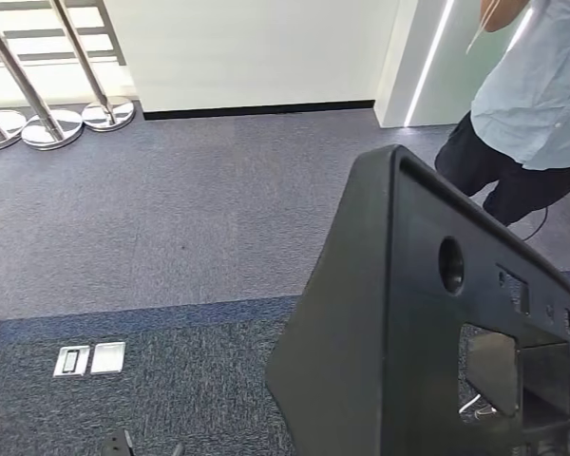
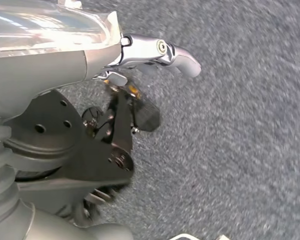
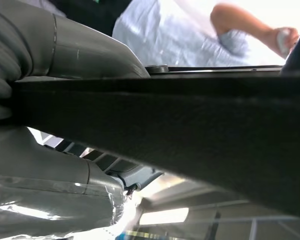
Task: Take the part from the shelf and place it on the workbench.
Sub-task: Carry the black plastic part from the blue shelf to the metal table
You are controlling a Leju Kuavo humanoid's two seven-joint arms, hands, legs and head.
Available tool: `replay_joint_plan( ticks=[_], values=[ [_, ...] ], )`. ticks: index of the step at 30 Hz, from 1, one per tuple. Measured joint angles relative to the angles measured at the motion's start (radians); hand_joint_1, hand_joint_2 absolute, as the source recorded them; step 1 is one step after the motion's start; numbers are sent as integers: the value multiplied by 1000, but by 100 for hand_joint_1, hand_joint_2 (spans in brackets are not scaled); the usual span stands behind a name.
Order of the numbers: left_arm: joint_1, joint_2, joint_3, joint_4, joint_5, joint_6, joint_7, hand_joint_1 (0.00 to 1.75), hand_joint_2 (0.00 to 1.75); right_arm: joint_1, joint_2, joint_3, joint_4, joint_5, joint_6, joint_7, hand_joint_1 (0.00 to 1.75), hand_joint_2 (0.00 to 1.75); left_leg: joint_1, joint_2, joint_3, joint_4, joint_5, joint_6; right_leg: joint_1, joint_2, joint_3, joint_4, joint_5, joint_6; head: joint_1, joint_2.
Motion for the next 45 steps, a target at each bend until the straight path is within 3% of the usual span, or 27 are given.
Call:
replay_joint_plan(
  ticks=[2, 4, 6, 8, 10, 11, 12, 13, 15, 17, 18, 20, 22, 25, 26, 27, 29, 31, 33, 35, 36, 38, 39, 41, 42, 43, 45],
  values=[
    [2, 0, 0, 0, 0, 1, 0, 0, 175, 0, 0, -1, 2, -2, 0, -1, 175, 175, 2, -35, 19, -59, 15, 2, -1, 21, -7, 6, -3, 9, 1, 0],
    [4, -1, 0, 0, 0, 1, 0, 0, 175, 0, 0, -1, 3, -3, 0, -2, 175, 175, 0, -25, 22, -70, 10, 7, -5, 37, -14, 6, -3, 20, 1, 0],
    [3, -2, 0, 0, 0, 1, 0, 0, 175, 0, 0, -2, 3, -3, 0, -2, 175, 175, 2, -5, 27, -74, 10, 17, -5, 0, -22, 26, -18, 32, 3, 0],
    [2, -3, 0, 0, 0, 1, -1, 0, 175, 0, 0, -3, 4, -3, 0, -2, 175, 175, 4, 19, 34, -77, 7, 25, -4, -62, -65, 117, -65, 43, 6, 0],
    [3, -3, 1, 0, 0, 2, -1, 0, 175, -1, 0, -3, 5, -3, 0, -2, 175, 175, 3, 47, 38, -77, 1, 27, -8, -86, -134, 244, -112, 49, 6, 0],
    [3, -3, 1, 0, 0, 2, -1, 0, 175, -1, 0, -3, 6, -3, 0, -2, 175, 175, 3, 61, 41, -77, -2, 27, -10, -89, -155, 279, -116, 51, 6, 0],
    [3, -3, 1, 0, 0, 2, -1, 0, 175, 0, 0, -3, 7, -3, 0, -2, 175, 175, 3, 73, 45, -77, -6, 25, -11, -92, -157, 276, -99, 52, 6, 0],
    [3, -3, 1, 0, 0, 2, -1, 0, 175, 0, 0, -4, 8, -2, 0, -2, 175, 175, 3, 85, 52, -77, -11, 23, -11, -98, -138, 232, -65, 51, 6, 0],
    [3, -3, 1, 0, 0, 2, -1, 0, 175, 0, 0, -4, 8, -2, 0, -2, 175, 175, 1, 105, 66, -78, -21, 15, -4, -137, -73, 95, 2, 45, 6, 0],
    [3, -3, 1, 0, 0, 2, -2, 0, 175, -1, 0, -4, 7, -1, 0, -2, 175, 175, -3, 122, 75, -79, -29, 5, 7, -169, -40, 22, 19, 33, 5, 0],
    [2, -3, 1, 0, 0, 2, -2, 0, 175, 0, 0, -4, 7, -1, 0, -2, 175, 175, -5, 131, 78, -82, -31, 0, 12, -168, -40, 19, 13, 27, 5, 0],
    [1, -3, 1, 0, 0, 2, -2, 0, 175, 2, 0, -5, 6, -2, 0, -2, 175, 175, -4, 147, 87, -86, -38, -9, 10, -145, -40, 13, 15, 14, 4, 0],
    [1, -2, 1, 0, 0, 1, -3, 0, 175, 2, 1, -5, 5, -2, 0, -2, 175, 175, -3, 121, 76, -46, -70, -15, 4, -120, -33, 5, 18, 1, 3, 0],
    [2, -1, 1, 0, 0, 1, -4, 0, 175, 1, 2, -5, 5, -1, -1, -2, 175, 175, -6, 62, -21, 144, -153, -14, 4, -84, -29, 2, 16, -11, 0, 0],
    [2, -1, 1, 0, 0, 1, -3, 0, 175, 1, 2, -5, 6, -1, -1, -2, 175, 175, -7, 55, -49, 188, -159, -12, 5, -71, -27, 3, 15, -13, 0, 0],
    [2, -1, 1, 0, 0, 1, -3, 0, 175, 1, 2, -5, 6, -1, -1, -2, 175, 175, -8, 51, -62, 197, -144, -9, 6, -56, -24, 3, 13, -14, 0, 0],
    [2, 0, 1, 0, 0, 1, -4, 0, 175, 2, 2, -6, 7, -1, 0, -2, 175, 175, -8, 37, -36, 104, -63, -1, 6, -25, -14, 4, 8, -13, 0, 0],
    [3, 1, 1, 0, 0, 1, -4, 0, 175, 1, 2, -6, 8, -1, 0, -2, 175, 175, -5, -7, 7, -17, 0, 7, 6, 1, -9, 8, 1, -6, 2, 0],
    [3, 1, 1, 0, 0, 0, -6, 0, 175, 1, 2, -6, 9, -2, 0, -2, 175, 175, -6, -37, 25, -63, 5, 12, 1, 20, -16, 9, 0, 4, 3, 0],
    [2, 0, 1, 0, 0, 0, -7, 0, 175, 3, 1, -6, 8, -2, 0, -1, 175, 175, -6, -23, 30, -74, 4, 16, -4, 35, -20, 8, -1, 16, 2, 0],
    [1, -1, 1, 0, 0, 0, -8, 0, 175, 4, 1, -7, 8, -2, 0, -1, 175, 175, -4, -13, 34, -78, 4, 19, -3, 23, -23, 16, -7, 23, 4, 0],
    [-1, -3, 1, 0, 0, -2, -10, 0, 175, 4, 1, -7, 7, -2, 0, -1, 175, 175, 2, 12, 44, -85, 3, 27, -1, -30, -52, 82, -44, 35, 7, 0],
    [-1, -3, 1, 0, 0, -2, -11, 0, 175, 3, 1, -6, 8, -2, 0, -1, 175, 175, 2, 26, 47, -86, 0, 30, -1, -61, -83, 143, -73, 42, 9, 0],
    [0, -3, 1, 0, 0, -2, -10, 0, 175, 1, 1, -6, 10, -2, 0, -1, 175, 175, 1, 54, 53, -86, -7, 32, -8, -86, -149, 262, -112, 52, 9, 0],
    [0, -3, 1, 0, 0, -2, -10, 0, 175, 1, 1, -6, 11, -2, 0, 0, 175, 175, 1, 67, 57, -85, -11, 31, -10, -91, -162, 281, -107, 55, 9, 0],
    [1, -3, 1, 0, 0, -2, -10, 0, 175, 1, 1, -7, 12, -2, 0, 0, 175, 175, 1, 79, 62, -85, -15, 29, -11, -95, -154, 259, -82, 57, 9, 0],
    [0, -3, 1, 0, 0, -3, -10, 0, 175, 1, 0, -7, 13, -2, 0, 1, 175, 175, 0, 99, 76, -86, -25, 22, -9, -122, -91, 128, -10, 53, 9, 0]
  ],
)
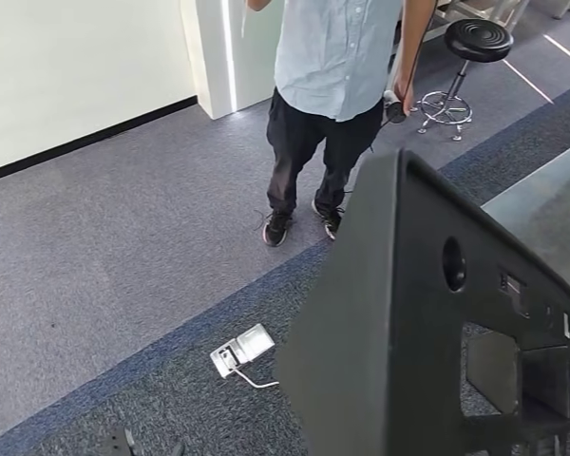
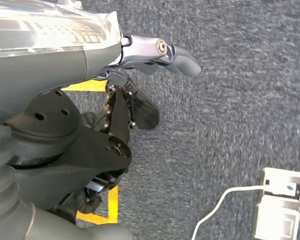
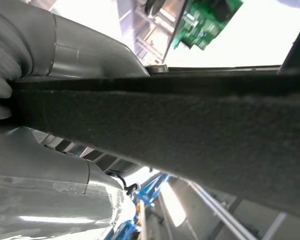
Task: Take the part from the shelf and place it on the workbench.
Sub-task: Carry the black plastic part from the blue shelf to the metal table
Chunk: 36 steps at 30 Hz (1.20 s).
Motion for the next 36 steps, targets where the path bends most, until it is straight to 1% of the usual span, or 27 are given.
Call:
replay_joint_plan(
  ticks=[1, 2, 3, 5, 7, 8, 10, 11, 12, 13, 14, 15, 16, 17, 19, 21, 22, 23, 25, 27, 28, 29, 30, 32, 33, 34, 36],
  values=[
    [0, 0, 0, 0, 0, 0, 0, 0, 175, -1, 0, 0, 0, 0, 0, 0, 175, 175, -2, 8, 6, 0, -5, -5, 5, -17, 30, -61, 23, -6, 0, 0],
    [-1, 0, 0, 0, 0, -1, 0, 0, 175, -2, 0, 0, 0, 1, 0, 1, 175, 175, -4, 16, 10, 0, -9, -10, 10, -31, 48, -100, 33, -14, -1, 0],
    [-1, 0, 0, 0, 0, -1, 1, 0, 175, -2, 0, 0, 0, 1, 0, 2, 175, 175, -6, 24, 13, -1, -12, -14, 16, -37, 53, -113, 31, -21, -1, 0],
    [-3, 0, 0, 0, 0, -2, 2, 0, 175, -1, -1, -1, 0, 0, 0, 4, 175, 175, -7, 41, 20, -6, -17, -24, 16, -18, 51, -118, 31, -36, -2, 0],
    [-4, 1, -1, 0, 0, -4, 5, 0, 175, -2, -1, -1, 0, 0, 0, 5, 175, 175, -5, 21, 19, 16, -39, -30, 11, 3, 58, -131, 35, -51, -3, 0],
    [-4, 1, -2, 0, 0, -5, 7, 0, 175, -4, -1, -1, 0, 1, 0, 5, 175, 175, -4, -1, 5, 52, -61, -32, 8, 12, 63, -136, 37, -57, -4, 0],
    [-3, 2, -2, 0, 0, -7, 10, 0, 175, -7, -2, 0, 1, 2, 0, 7, 175, 175, -4, -39, -60, 181, -117, -33, 10, 32, 65, -137, 37, -64, -6, 0],
    [-2, 3, -2, 0, 0, -7, 11, 0, 175, -7, -2, 1, 3, 3, 0, 9, 175, 175, -4, -46, -95, 242, -136, -34, 10, 44, 65, -137, 36, -66, -7, 0],
    [-2, 4, -2, 0, 0, -7, 12, 0, 175, -7, -2, 1, 4, 4, 0, 10, 175, 175, -4, -49, -121, 277, -137, -34, 11, 58, 67, -137, 34, -67, -7, 0],
    [-1, 4, -1, 0, 0, -6, 11, 0, 175, -6, -2, 1, 5, 4, 0, 12, 175, 175, -4, -51, -130, 274, -117, -34, 11, 73, 69, -137, 33, -67, -7, 0],
    [-1, 4, -1, 0, 0, -6, 11, 0, 175, -6, -2, 1, 5, 5, 0, 12, 175, 175, -3, -53, -118, 228, -78, -34, 11, 88, 73, -136, 31, -65, -8, 0],
    [-1, 4, -1, 0, 0, -6, 9, 0, 175, -6, -2, 1, 6, 5, 0, 12, 175, 175, -1, -61, -94, 157, -31, -32, 10, 103, 77, -135, 29, -63, -8, 0],
    [-1, 4, -1, 0, 0, -6, 8, 0, 175, -6, -2, 1, 6, 5, 0, 12, 175, 175, 1, -79, -69, 93, 2, -31, 10, 116, 79, -134, 26, -59, -8, 0],
    [-1, 4, -1, 0, -1, -6, 6, 0, 175, -6, -2, 1, 6, 5, 0, 12, 175, 175, 3, -97, -51, 44, 21, -29, 11, 126, 78, -130, 23, -55, -7, 0],
    [-1, 4, -1, 0, -1, -6, 2, 0, 175, -5, -2, 1, 6, 5, 1, 12, 175, 175, 2, -120, -40, 15, 22, -22, 9, 143, 71, -126, 22, -44, -6, 0],
    [-3, 3, -1, 0, 0, -5, -3, 0, 175, -2, -3, 1, 6, 5, 1, 12, 175, 175, 0, -107, -37, 11, 24, -11, 4, 157, 68, -128, 22, -33, -6, 0],
    [-5, 3, -2, 0, 0, -5, -6, 0, 175, -1, -3, 1, 6, 5, 0, 12, 175, 175, 1, -99, -35, 9, 24, -4, 4, 146, 66, -123, 18, -27, -6, 0],
    [-6, 2, -2, 0, 0, -5, -9, 0, 175, -2, -4, 0, 5, 5, 0, 12, 175, 175, 3, -88, -31, 6, 24, 2, 5, 124, 58, -104, 5, -22, -5, 0],
    [-6, 2, -2, 0, 0, -5, -12, 0, 175, -4, -5, 1, 5, 5, 0, 12, 175, 175, 4, -63, -25, 3, 21, 11, 5, 62, 11, -4, -47, -11, -4, 0],
    [-3, 2, -2, 0, 0, -5, -14, 0, 175, -5, -5, 1, 6, 4, 0, 12, 175, 175, 3, -37, -22, 3, 16, 14, 0, 36, -54, 121, -94, -3, -4, 0],
    [-1, 2, -2, 0, 0, -5, -15, 0, 175, -4, -6, 1, 7, 4, 0, 12, 175, 175, 2, -24, -20, 3, 13, 13, -2, 32, -70, 147, -94, 0, -4, 0],
    [-1, 3, -2, 0, 0, -6, -15, 0, 175, -4, -7, 1, 8, 3, 0, 12, 175, 175, 2, -12, -17, 3, 9, 11, -3, 28, -65, 133, -74, 0, -4, 0],
    [-1, 2, -2, 0, 0, -6, -15, 0, 175, -3, -8, 0, 8, 3, 0, 12, 175, 175, 2, -2, -11, 3, 5, 9, -4, 22, -41, 81, -40, -1, -4, 0],
    [-3, 2, -3, 0, 0, -6, -16, 0, 175, -4, -9, 0, 9, 4, 0, 12, 175, 175, 0, 16, 2, 2, -5, 0, 2, -11, 27, -55, 18, -9, -4, 0],
    [-3, 2, -3, 0, 0, -6, -17, 0, 175, -5, -9, 0, 8, 4, 0, 12, 175, 175, -2, 23, 7, 2, -9, -4, 7, -23, 49, -98, 30, -15, -5, 0],
    [-4, 1, -3, 0, 0, -7, -17, 0, 175, -5, -9, 0, 8, 4, 0, 12, 175, 175, -3, 30, 10, 1, -12, -10, 11, -29, 57, -116, 29, -21, -5, 0],
    [-5, 1, -3, 0, 0, -7, -17, 0, 175, -3, -10, -1, 8, 2, 0, 12, 175, 175, -5, 46, 17, -4, -15, -19, 15, -11, 54, -117, 26, -31, -6, 0]
  ],
)
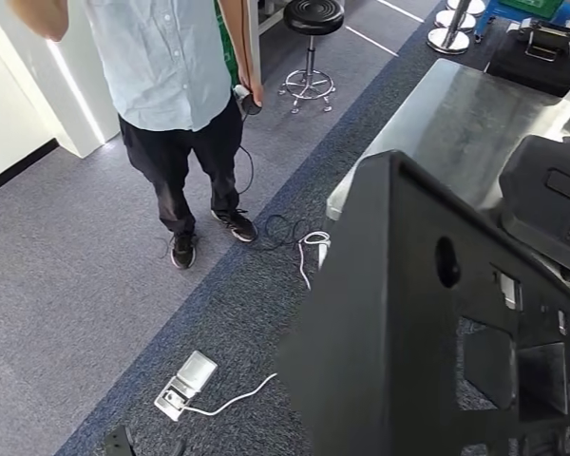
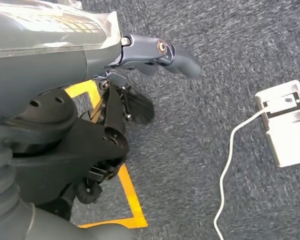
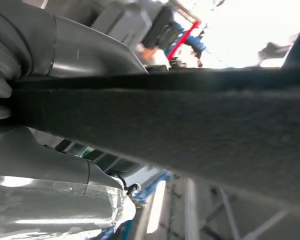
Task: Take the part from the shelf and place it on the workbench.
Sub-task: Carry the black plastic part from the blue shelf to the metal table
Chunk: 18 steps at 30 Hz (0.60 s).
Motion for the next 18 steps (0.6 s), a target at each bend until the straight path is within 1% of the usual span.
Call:
replay_joint_plan(
  ticks=[1, 2, 3, 4, 5, 6, 7, 8, 9, 10, 11, 12, 13, 14, 15, 16, 17, 18],
  values=[
    [-1, 0, 0, 0, 0, 0, 0, 0, 175, 1, 0, -1, 0, 0, 0, 0, 175, 175, 1, 0, 4, -1, -5, -5, -2, 10, 2, -4, 1, -5, 0, 0],
    [-2, 0, -1, 0, 0, 0, 0, 0, 175, 1, 0, -1, 0, -1, 0, 0, 175, 175, 2, -13, 3, 9, -15, -8, -5, 20, 4, -8, 2, -11, 0, 0],
    [-2, 0, -1, 0, 0, -1, 0, 0, 175, 0, 0, -1, -1, 0, 0, 0, 175, 175, 3, -34, -8, 37, -35, -10, -8, 29, 8, -13, 3, -18, -1, 0],
    [-1, 1, -1, 0, 0, -1, 0, 0, 175, -1, 0, -1, -1, 0, 0, 0, 175, 175, 3, -59, -32, 88, -63, -11, -10, 39, 11, -16, 4, -23, -2, 0],
    [0, 1, -1, 0, 0, -1, 0, 0, 175, -2, 0, -1, -1, 0, -1, 0, 175, 175, 2, -79, -67, 155, -93, -10, -10, 49, 12, -17, 3, -27, -3, 0],
    [2, 2, -1, 0, 0, -2, 1, 0, 175, -2, 0, -1, 0, 1, 0, 0, 175, 175, 0, -88, -105, 224, -116, -9, -9, 61, 13, -17, 2, -30, -3, 0],
    [3, 2, 0, 0, 0, -2, 1, 0, 175, -2, 0, -1, 0, 1, 0, 0, 175, 175, -1, -93, -135, 271, -124, -8, -8, 75, 14, -16, 0, -31, -3, 0],
    [4, 2, 0, 0, 0, -3, 2, 0, 175, -1, 0, -1, 0, 1, 0, 0, 175, 175, -1, -96, -149, 283, -111, -7, -8, 90, 17, -16, -1, -31, -3, 0],
    [5, 3, 0, 0, 0, -3, 2, 0, 175, -1, 0, -1, 1, 1, 0, 0, 175, 175, -1, -98, -145, 254, -77, -5, -8, 106, 21, -16, -3, -31, -3, 0],
    [5, 3, 0, 0, 0, -3, 2, 0, 175, -1, 0, -1, 1, 1, 0, 0, 175, 175, 0, -106, -125, 192, -30, -3, -8, 121, 27, -15, -7, -29, -3, 0],
    [5, 3, 0, 0, 0, -4, 2, 0, 175, 0, 0, -1, 1, 1, 0, 0, 175, 175, 3, -125, -101, 128, 7, -1, -8, 135, 31, -14, -11, -26, -3, 0],
    [5, 4, 0, 0, 0, -4, 3, 0, 175, -1, 0, -1, 1, 1, 0, 0, 175, 175, 5, -146, -79, 70, 33, 0, -8, 148, 33, -11, -15, -22, -2, 0],
    [6, 4, 0, 0, -1, -5, 3, 0, 175, -1, 0, -1, 1, 1, 0, 0, 175, 175, 6, -165, -66, 37, 43, 2, -9, 159, 32, -9, -17, -16, -2, 0],
    [6, 4, 0, 0, -1, -6, 4, 0, 175, -1, 0, -1, 1, 1, 1, 0, 175, 175, 5, -176, -61, 26, 40, 4, -10, 169, 30, -8, -18, -11, -2, 0],
    [6, 4, 0, 0, 0, -7, 3, 0, 175, 0, 0, -1, 1, 1, 1, 0, 175, 175, 3, -172, -58, 20, 40, 6, -13, 179, 27, -8, -17, -5, -2, 0],
    [5, 4, 0, 0, 0, -10, 2, 0, 175, 2, -1, -1, 1, 1, 1, 0, 175, 175, 2, -163, -56, 20, 40, 11, -16, 182, 26, -9, -18, 0, -2, 0],
    [3, 3, 0, 0, 0, -12, 0, 0, 175, 4, -1, -2, 1, 1, 0, 0, 175, 175, 3, -153, -53, 18, 40, 17, -15, 166, 24, -3, -23, 5, -2, 0],
    [3, 3, -1, 0, 0, -15, -2, 0, 175, 3, -1, -2, 1, 1, 0, 0, 175, 175, 4, -142, -49, 15, 39, 23, -14, 138, 15, 18, -36, 11, -1, 0]
  ],
)
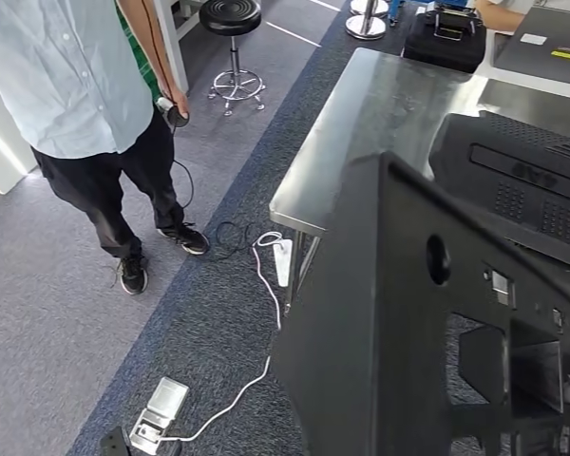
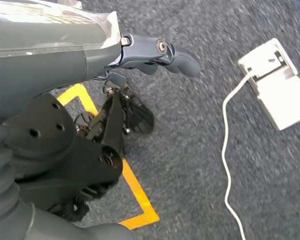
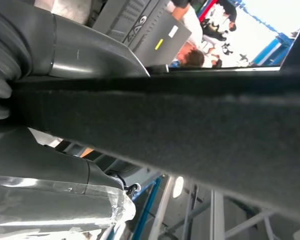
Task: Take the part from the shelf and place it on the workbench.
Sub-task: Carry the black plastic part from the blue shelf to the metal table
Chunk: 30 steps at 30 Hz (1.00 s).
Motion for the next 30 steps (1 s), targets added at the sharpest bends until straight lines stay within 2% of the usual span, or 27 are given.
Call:
replay_joint_plan(
  ticks=[2, 4, 5, 6, 7, 8, 9, 10, 11, 12, 13, 14, 15, 16, 18, 19, 20, 21, 22, 23, 24, 25, 26, 27, 29, 30],
  values=[
    [2, 0, 0, 0, 0, -4, -4, 0, 175, -3, 0, 1, 0, 0, 0, 0, 175, 175, 0, 27, 7, -3, -4, 10, 1, -67, -49, 99, -49, 10, 2, 0],
    [7, 1, 0, 0, 0, -6, -6, 0, 175, -4, -1, 1, 1, 0, 0, 0, 175, 175, -1, 56, 11, -3, -11, 13, -3, -90, -118, 225, -94, 17, 2, 0],
    [8, 1, 1, 0, 0, -6, -7, 0, 175, -3, -1, 1, 1, 0, 0, 0, 175, 175, -2, 70, 14, -3, -14, 13, -4, -93, -137, 254, -93, 19, 2, 0],
    [8, 1, 1, 0, 0, -7, -7, 0, 175, -2, -2, 1, 1, -1, 0, 1, 175, 175, -2, 82, 18, -3, -18, 11, -5, -97, -134, 241, -72, 20, 2, 0],
    [7, 1, 1, 0, 0, -7, -7, 0, 175, -1, -2, 0, 2, 0, 0, 1, 175, 175, -2, 93, 23, -3, -23, 9, -5, -104, -112, 190, -36, 18, 2, 0],
    [7, 1, 1, 0, 0, -8, -7, 0, 175, -2, -3, 0, 2, 0, 0, 1, 175, 175, -2, 104, 31, -3, -28, 5, -2, -125, -77, 117, 1, 15, 2, 0],
    [6, 0, 1, 0, 0, -9, -7, 0, 175, -2, -4, 0, 2, 0, 0, 1, 175, 175, -4, 113, 37, -4, -33, 1, 5, -152, -47, 53, 27, 9, 2, 0],
    [5, 0, 1, 0, 0, -9, -7, 0, 175, -3, -4, 1, 2, 1, 0, 1, 175, 175, -7, 122, 42, -5, -37, -4, 11, -174, -27, 10, 40, 2, 2, 0],
    [5, 0, 1, 0, 0, -9, -7, 0, 175, -4, -5, 1, 2, 1, 0, 1, 175, 175, -9, 131, 45, -7, -40, -8, 18, -189, -19, -11, 41, -4, 2, 0],
    [5, 0, 1, 0, 0, -10, -7, 0, 175, -3, -5, 0, 1, 1, 0, 2, 175, 175, -11, 142, 48, -10, -41, -12, 23, -187, -21, -13, 38, -10, 1, 0],
    [5, -1, 1, 0, 0, -12, -7, 0, 175, -3, -6, 0, 1, 2, 0, 2, 175, 175, -11, 155, 53, -14, -43, -17, 23, -174, -23, -16, 38, -15, 1, 0],
    [4, -1, 1, 0, 0, -13, -8, 0, 175, -2, -6, 0, 1, 2, 0, 3, 175, 175, -10, 156, 58, -16, -48, -22, 21, -161, -21, -21, 40, -20, 1, 0],
    [3, -1, 1, 0, 0, -15, -8, 0, 175, -2, -7, 0, 0, 2, 0, 3, 175, 175, -8, 143, 59, -6, -59, -25, 18, -147, -16, -28, 42, -27, 0, 0],
    [2, -1, 1, 0, 0, -17, -9, 0, 175, -3, -7, 0, 0, 3, 0, 3, 175, 175, -7, 119, 49, 24, -79, -28, 14, -135, -12, -34, 44, -33, -1, 0],
    [4, -1, 1, 0, -1, -17, -10, 0, 175, -6, -8, 2, 1, 4, 0, 3, 175, 175, -6, 65, -12, 149, -137, -28, 11, -108, -6, -38, 44, -42, -4, 0],
    [5, 0, 1, 0, -1, -17, -10, 0, 175, -6, -8, 3, 1, 4, 0, 3, 175, 175, -6, 53, -52, 218, -159, -28, 11, -93, -5, -38, 43, -44, -5, 0],
    [7, 0, 1, 0, 0, -16, -10, 0, 175, -6, -8, 3, 2, 4, 0, 3, 175, 175, -7, 47, -82, 262, -163, -28, 12, -77, -3, -38, 42, -45, -5, 0],
    [7, 0, 1, 0, 0, -16, -10, 0, 175, -5, -8, 3, 2, 4, 0, 3, 175, 175, -7, 45, -96, 268, -145, -27, 12, -61, 0, -38, 41, -46, -5, 0],
    [7, 0, 1, 0, 0, -16, -10, 0, 175, -5, -8, 3, 3, 4, 0, 3, 175, 175, -7, 43, -91, 234, -109, -25, 12, -45, 4, -37, 39, -45, -5, 0],
    [7, 0, 1, 0, 0, -16, -10, 0, 175, -5, -8, 3, 3, 4, 0, 3, 175, 175, -6, 35, -72, 170, -62, -23, 12, -30, 9, -37, 36, -43, -5, 0],
    [7, 1, 1, 0, 0, -16, -10, 0, 175, -5, -8, 3, 3, 4, 0, 3, 175, 175, -4, 16, -49, 104, -24, -20, 12, -17, 13, -36, 33, -39, -5, 0],
    [7, 1, 1, 0, -1, -16, -10, 0, 175, -5, -8, 3, 3, 4, 0, 3, 175, 175, -2, -2, -30, 51, 0, -18, 12, -4, 14, -33, 30, -35, -4, 0],
    [7, 1, 1, 0, -1, -16, -11, 0, 175, -5, -8, 3, 3, 4, 0, 3, 175, 175, -2, -17, -18, 18, 11, -16, 11, 6, 12, -32, 29, -29, -4, 0],
    [6, 1, 1, 0, -1, -16, -12, 0, 175, -4, -8, 3, 3, 4, 0, 3, 175, 175, -4, -25, -14, 7, 9, -13, 9, 15, 9, -31, 28, -23, -4, 0],
    [4, 1, 1, 0, 0, -16, -13, 0, 175, -1, -8, 3, 3, 4, 1, 4, 175, 175, -7, -13, -10, 0, 10, -6, 3, 27, 5, -33, 28, -11, -4, 0],
    [2, 0, 1, 0, 0, -17, -13, 0, 175, 0, -8, 2, 3, 4, 0, 4, 175, 175, -7, -4, -7, -3, 10, 0, 3, 13, 3, -26, 22, -5, -4, 0]
  ],
)
